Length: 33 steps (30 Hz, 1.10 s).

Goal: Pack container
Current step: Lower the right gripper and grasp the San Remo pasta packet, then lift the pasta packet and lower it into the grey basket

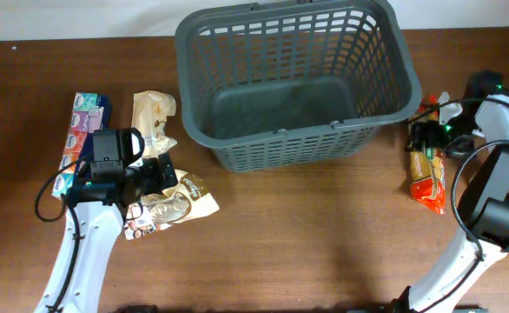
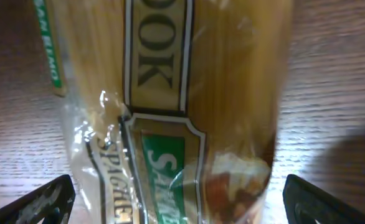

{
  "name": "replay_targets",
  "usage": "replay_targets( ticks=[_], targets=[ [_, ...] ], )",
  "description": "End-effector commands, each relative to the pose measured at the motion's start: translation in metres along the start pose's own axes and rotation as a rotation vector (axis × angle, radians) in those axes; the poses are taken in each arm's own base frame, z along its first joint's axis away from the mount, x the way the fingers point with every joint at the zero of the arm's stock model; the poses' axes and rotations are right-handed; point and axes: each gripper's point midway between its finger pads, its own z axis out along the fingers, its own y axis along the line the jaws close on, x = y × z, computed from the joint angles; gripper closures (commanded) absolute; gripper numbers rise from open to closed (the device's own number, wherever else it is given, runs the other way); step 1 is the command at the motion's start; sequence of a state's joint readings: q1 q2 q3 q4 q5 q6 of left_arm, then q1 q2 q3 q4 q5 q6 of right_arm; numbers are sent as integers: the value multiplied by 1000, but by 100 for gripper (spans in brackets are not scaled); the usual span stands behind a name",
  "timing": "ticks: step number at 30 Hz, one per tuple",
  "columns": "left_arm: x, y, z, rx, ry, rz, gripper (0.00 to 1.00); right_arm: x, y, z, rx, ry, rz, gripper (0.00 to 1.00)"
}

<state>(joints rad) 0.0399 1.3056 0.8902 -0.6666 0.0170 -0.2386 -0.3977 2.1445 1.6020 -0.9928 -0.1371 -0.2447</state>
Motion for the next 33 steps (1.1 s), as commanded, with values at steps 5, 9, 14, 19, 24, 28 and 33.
replay_targets(
  ticks=[5, 9, 14, 19, 24, 28, 33],
  targets=[
    [-4, 4, 0, -23, -8, 7, 1, 22, 6, 30, -25, 30, -10, 6],
    [-5, 12, -1, -67, -18, 6, 1, 20, 6, 31, -22, 20, -2, 96],
    [-5, 11, -1, -66, -17, 7, 1, 11, 4, 26, -16, -6, 15, 96],
    [-5, 11, 0, -65, -17, 6, 1, -33, -1, -24, 7, -112, 84, 96],
    [-5, 11, 0, -65, -17, 6, 1, -80, -10, -109, 90, -267, 98, 96],
    [-5, 11, 0, -65, -18, 6, 1, -110, -4, -209, 131, -469, 73, 96],
    [-6, 11, 0, -65, -19, 6, 1, -113, 25, -317, 138, -705, 15, 96]
  ],
)
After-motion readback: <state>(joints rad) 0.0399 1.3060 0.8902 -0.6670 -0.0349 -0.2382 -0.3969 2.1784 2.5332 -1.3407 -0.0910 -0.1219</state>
